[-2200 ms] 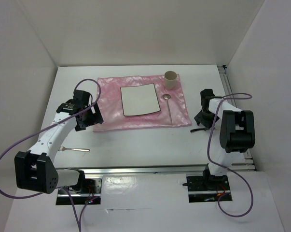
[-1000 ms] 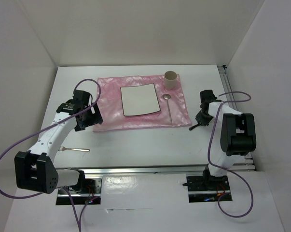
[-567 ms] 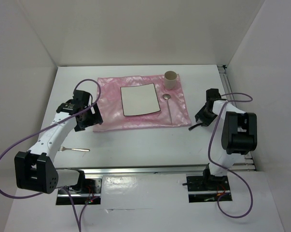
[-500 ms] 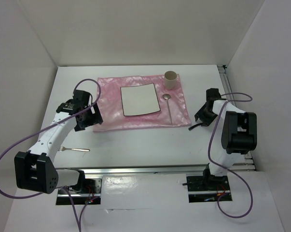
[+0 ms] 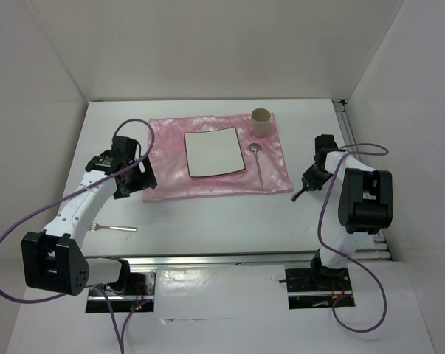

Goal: Set the dinner table for one person

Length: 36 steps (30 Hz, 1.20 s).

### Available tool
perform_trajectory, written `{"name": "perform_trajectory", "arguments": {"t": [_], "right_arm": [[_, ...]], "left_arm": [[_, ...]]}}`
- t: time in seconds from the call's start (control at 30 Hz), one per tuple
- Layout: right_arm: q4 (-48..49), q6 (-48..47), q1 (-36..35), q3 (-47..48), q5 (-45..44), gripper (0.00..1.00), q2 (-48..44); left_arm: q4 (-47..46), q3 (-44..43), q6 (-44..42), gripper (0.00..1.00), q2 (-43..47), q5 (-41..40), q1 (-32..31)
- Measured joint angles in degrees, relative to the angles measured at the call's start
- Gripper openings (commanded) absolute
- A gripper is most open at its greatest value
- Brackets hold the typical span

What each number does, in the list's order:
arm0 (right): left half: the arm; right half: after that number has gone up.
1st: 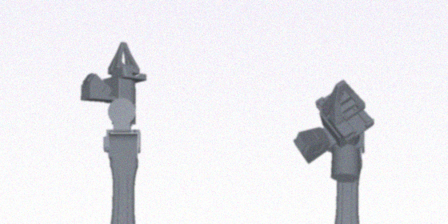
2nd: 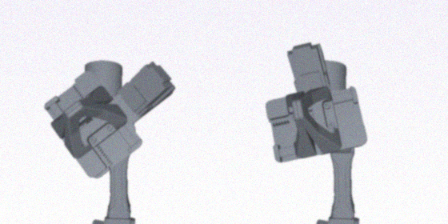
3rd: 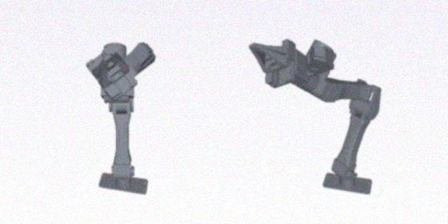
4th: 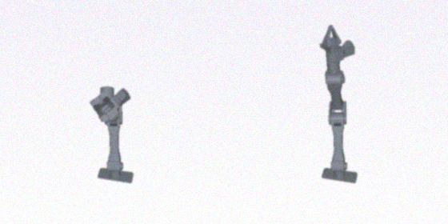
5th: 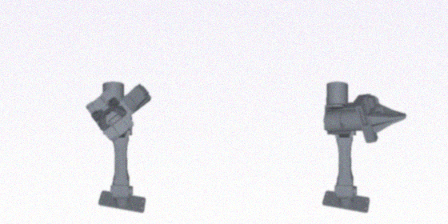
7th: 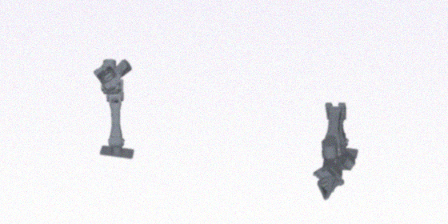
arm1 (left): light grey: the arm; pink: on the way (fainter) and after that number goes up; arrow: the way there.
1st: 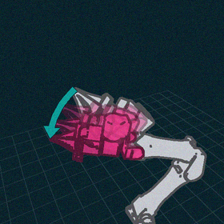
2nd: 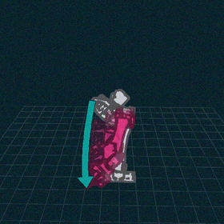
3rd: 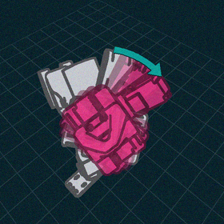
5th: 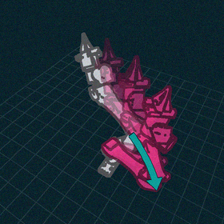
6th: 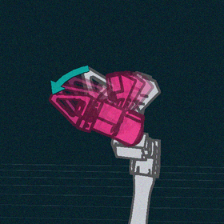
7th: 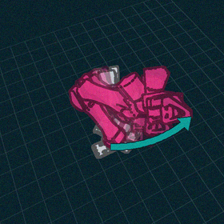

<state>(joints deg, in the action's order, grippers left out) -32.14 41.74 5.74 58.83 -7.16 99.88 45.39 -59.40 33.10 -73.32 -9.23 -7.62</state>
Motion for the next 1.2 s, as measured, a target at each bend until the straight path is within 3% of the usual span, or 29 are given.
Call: {"name": "perform_trajectory", "arguments": {"t": [0.5,0.87,1.2], "right_arm": [[-8.96,-6.34,-1.22,1.29,-6.49,0.03,-2.47],[-14.1,-14.38,-14.16,22.1,-8.39,0.03,-0.98],[-14.21,-24.61,-21.66,28.65,-3.67,0.04,11.28]], "left_arm": [[-0.02,0.0,0.02,1.0,0.0,0.2,0.0],[-0.07,0.0,0.09,1.0,-0.5,0.59,0.0],[-0.11,0.0,0.09,1.0,-0.5,0.48,0.0]]}}
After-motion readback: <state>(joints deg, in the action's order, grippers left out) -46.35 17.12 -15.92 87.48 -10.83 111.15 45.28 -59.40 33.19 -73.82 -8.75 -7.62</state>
